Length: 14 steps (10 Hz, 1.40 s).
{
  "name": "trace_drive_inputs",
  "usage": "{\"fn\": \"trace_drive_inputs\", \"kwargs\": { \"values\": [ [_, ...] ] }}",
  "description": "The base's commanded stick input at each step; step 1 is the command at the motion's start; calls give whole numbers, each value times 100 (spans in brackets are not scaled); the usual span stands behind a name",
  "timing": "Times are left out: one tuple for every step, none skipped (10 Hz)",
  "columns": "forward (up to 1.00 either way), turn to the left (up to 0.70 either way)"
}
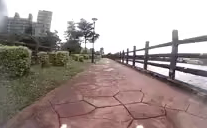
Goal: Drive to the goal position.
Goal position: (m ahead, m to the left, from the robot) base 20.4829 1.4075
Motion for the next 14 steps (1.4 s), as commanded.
{"fn": "trace_drive_inputs", "kwargs": {
  "values": [
    [85,1],
    [85,1],
    [85,1],
    [85,1],
    [85,1],
    [85,1],
    [85,1],
    [85,1],
    [85,1],
    [85,1],
    [85,1],
    [85,1],
    [85,1],
    [85,0]
  ]
}}
